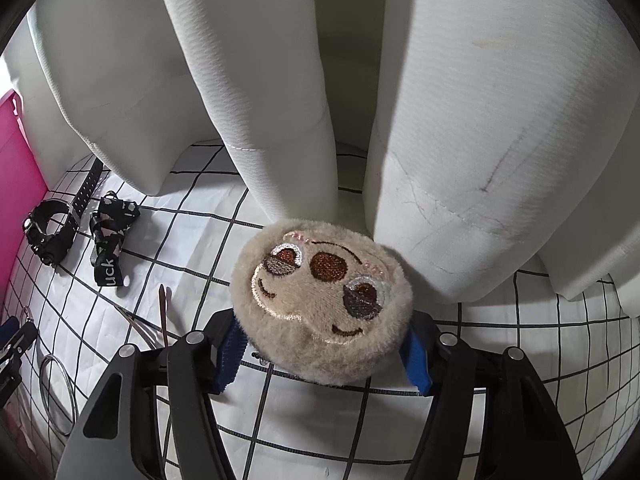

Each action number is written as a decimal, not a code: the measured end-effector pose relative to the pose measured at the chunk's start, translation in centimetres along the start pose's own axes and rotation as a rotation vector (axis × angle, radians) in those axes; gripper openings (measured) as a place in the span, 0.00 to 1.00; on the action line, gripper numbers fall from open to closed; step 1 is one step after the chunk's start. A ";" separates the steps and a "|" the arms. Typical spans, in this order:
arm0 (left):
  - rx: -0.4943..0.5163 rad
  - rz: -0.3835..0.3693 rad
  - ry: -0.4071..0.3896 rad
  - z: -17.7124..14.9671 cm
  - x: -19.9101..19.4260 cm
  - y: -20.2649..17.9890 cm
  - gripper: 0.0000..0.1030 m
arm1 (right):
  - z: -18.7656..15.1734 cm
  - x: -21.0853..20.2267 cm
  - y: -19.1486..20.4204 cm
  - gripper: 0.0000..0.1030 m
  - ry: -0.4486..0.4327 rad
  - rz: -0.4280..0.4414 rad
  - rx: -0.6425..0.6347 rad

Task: Organize jewelry
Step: 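Grasp the silver bangle with the left tool while the right tool grasps the beige plush pouch, then carry the bangle and plush pouch into the pink tub and open both tools, then move both tools back over the table toward the black watch and hairpin, then grasp the black watch with the left tool while the right tool grasps the brown hairpin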

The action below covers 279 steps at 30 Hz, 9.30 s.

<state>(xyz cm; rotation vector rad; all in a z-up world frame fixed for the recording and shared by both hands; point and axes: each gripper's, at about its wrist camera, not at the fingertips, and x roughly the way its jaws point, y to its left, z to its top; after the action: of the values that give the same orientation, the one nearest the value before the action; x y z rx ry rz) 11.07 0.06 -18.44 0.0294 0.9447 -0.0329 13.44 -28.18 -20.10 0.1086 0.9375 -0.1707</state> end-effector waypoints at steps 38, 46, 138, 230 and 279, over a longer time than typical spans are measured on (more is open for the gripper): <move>0.024 -0.181 -0.164 4.7 -13.0 0.9 0.48 | -0.8 -17.3 5.2 0.57 -0.199 0.136 -0.093; 0.008 -0.162 -0.285 8.6 -18.6 4.3 0.48 | 1.1 -22.5 10.3 0.57 -0.283 0.211 -0.168; -0.255 0.086 -0.200 7.8 -19.8 24.2 0.94 | 4.5 -23.3 34.4 0.70 -0.211 0.344 -0.440; 0.139 -0.062 0.032 7.7 3.9 -2.6 0.94 | -2.2 -3.2 5.6 0.70 0.047 0.069 -0.093; 0.113 -0.145 0.041 7.3 3.0 -1.9 0.64 | -6.3 -8.3 4.5 0.19 -0.054 0.178 -0.055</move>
<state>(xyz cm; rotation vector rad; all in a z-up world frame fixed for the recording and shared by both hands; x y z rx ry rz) 18.60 -2.19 -16.61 0.0666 0.9842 -0.2207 4.51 -21.92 -16.94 0.1356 0.8733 0.0167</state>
